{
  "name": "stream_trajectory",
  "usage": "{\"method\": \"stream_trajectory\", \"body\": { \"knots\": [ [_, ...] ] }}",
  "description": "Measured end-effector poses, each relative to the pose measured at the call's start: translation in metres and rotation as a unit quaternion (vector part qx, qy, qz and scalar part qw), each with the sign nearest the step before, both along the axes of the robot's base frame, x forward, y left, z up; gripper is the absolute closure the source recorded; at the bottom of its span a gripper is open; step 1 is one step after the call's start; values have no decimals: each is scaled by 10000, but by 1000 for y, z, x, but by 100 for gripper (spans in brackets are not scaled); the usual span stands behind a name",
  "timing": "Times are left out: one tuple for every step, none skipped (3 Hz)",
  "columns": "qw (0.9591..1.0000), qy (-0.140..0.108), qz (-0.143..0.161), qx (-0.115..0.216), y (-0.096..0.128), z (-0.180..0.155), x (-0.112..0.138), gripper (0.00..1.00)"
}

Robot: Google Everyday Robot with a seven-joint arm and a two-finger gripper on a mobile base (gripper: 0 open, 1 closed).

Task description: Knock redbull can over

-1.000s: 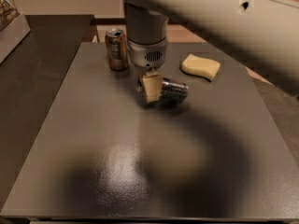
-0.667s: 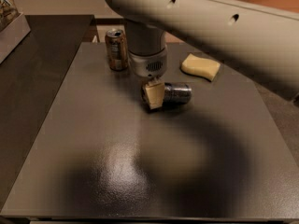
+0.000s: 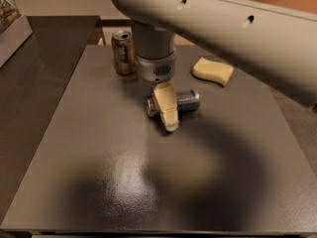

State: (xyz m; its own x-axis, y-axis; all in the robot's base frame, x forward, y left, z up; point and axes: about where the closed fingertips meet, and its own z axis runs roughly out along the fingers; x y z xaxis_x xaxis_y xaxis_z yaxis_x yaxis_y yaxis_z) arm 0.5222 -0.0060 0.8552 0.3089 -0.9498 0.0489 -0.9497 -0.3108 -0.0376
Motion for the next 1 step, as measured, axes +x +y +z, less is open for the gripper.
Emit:
{"method": "stream_trajectory", "body": {
  "knots": [
    [10000,0,0,0,0,0,0,0]
  ]
}}
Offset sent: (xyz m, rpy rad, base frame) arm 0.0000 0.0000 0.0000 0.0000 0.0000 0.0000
